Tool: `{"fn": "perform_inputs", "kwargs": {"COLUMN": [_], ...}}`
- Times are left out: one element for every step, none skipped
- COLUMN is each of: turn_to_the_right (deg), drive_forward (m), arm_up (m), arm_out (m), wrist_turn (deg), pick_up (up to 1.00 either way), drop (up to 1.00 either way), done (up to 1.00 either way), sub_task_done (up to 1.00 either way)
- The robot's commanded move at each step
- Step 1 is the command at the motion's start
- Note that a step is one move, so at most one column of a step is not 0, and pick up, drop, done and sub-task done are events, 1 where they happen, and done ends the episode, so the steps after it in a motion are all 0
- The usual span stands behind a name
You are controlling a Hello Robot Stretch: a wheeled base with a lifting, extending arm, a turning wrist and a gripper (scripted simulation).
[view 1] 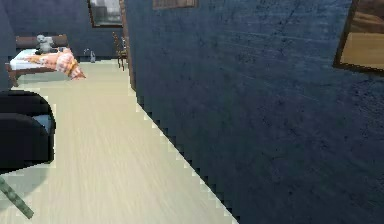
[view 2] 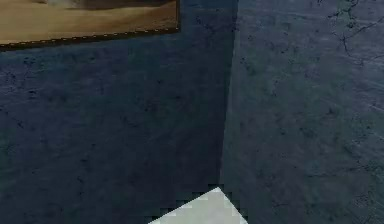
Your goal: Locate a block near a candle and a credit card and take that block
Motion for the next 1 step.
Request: {"fn": "perform_inputs", "kwargs": {"turn_to_the_right": [-21.0], "drive_forward": [0.0], "arm_up": [0.0], "arm_out": [0.0], "wrist_turn": [0.0], "pick_up": [0.0], "drop": [0.0], "done": [0.0], "sub_task_done": [0.0]}}
